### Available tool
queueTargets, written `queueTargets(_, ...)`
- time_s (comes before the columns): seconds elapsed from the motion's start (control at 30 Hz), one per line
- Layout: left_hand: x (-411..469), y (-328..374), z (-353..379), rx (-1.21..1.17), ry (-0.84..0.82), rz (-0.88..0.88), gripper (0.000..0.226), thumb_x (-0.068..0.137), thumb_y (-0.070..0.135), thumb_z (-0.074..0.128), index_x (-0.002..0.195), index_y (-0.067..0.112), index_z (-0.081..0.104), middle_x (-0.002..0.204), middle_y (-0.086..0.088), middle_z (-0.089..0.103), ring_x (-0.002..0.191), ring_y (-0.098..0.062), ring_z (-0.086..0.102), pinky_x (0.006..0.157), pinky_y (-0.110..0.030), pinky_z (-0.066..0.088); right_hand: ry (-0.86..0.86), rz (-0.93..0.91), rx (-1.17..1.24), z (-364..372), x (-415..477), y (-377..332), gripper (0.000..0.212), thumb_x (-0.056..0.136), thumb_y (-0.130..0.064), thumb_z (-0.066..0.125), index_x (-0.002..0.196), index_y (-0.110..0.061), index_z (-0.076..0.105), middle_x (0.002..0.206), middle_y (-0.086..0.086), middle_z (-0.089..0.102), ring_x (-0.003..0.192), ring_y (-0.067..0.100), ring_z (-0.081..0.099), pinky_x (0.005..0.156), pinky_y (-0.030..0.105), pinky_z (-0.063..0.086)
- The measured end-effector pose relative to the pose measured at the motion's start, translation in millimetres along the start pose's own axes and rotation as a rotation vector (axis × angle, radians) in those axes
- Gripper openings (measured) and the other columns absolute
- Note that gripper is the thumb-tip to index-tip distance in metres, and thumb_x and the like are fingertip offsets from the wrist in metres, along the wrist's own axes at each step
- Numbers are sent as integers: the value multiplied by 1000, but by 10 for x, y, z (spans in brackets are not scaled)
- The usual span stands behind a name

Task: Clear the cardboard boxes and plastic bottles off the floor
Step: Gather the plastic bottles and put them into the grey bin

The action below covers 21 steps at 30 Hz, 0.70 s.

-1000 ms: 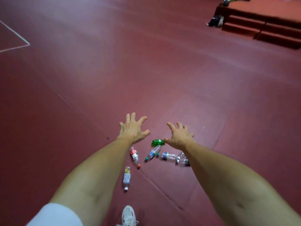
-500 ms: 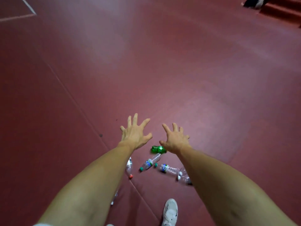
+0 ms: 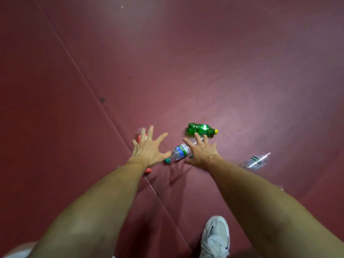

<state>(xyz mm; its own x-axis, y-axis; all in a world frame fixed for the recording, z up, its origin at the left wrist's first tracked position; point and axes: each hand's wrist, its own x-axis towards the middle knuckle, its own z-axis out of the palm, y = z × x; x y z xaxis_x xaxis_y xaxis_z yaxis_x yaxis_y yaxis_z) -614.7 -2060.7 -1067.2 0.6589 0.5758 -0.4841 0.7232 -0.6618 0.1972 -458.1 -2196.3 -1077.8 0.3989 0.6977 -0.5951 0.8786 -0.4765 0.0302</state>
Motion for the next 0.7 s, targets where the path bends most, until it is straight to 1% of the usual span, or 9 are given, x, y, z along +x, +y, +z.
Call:
queueTargets(0.1,288,-251,629,57,31,7,81,84,74,49,153,53,13,167,-3,-11,153,-29,-6,114,-63,17,18,-31,-8,528,558,-114,97,83,-77,51,157,-43,-1,166,8,-5,150,42,2,110,67,29)
queueTargets(0.2,499,-576,1124,76,54,4,81,85,74,50,154,53,11,167,-2,-11,153,-27,-6,115,-65,14,49,-117,-25,804,1089,-236,100,81,-81,50,157,-43,-3,167,8,-7,152,41,-1,114,65,25)
queueTargets(0.27,536,-813,1399,51,59,-46,84,85,74,51,154,53,9,167,-2,-11,153,-29,-6,115,-66,12,78,-192,-28,912,1329,-386,99,81,-82,48,157,-44,-1,167,7,-7,152,39,-2,114,66,22)
queueTargets(0.33,502,-1037,1629,28,79,-132,89,83,77,50,154,52,4,167,-3,-12,153,-30,-7,116,-66,11,129,-265,-32,997,1506,-576,96,82,-82,45,157,-44,-1,167,6,-8,153,37,-3,113,67,22)
queueTargets(0.47,195,-1307,1830,83,51,-237,97,79,81,47,153,51,-7,166,-4,-15,153,-30,-13,117,-67,6,172,-365,13,1055,1626,-979,96,82,-84,42,157,-44,-2,167,5,-13,153,37,-6,112,68,24)
queueTargets(0.6,-75,-1514,1834,87,62,-323,102,77,80,50,155,47,-8,166,-5,-18,152,-30,-19,116,-68,-3,190,-458,25,1008,1670,-1333,96,82,-83,41,157,-43,-1,166,4,-17,152,37,-9,111,69,25)
queueTargets(0.7,-247,-1631,1879,61,42,-399,105,75,80,54,155,48,-8,165,-4,-20,151,-31,-20,115,-70,0,196,-498,4,996,1737,-1539,96,82,-85,37,157,-42,-3,166,6,-18,152,37,-13,109,70,26)
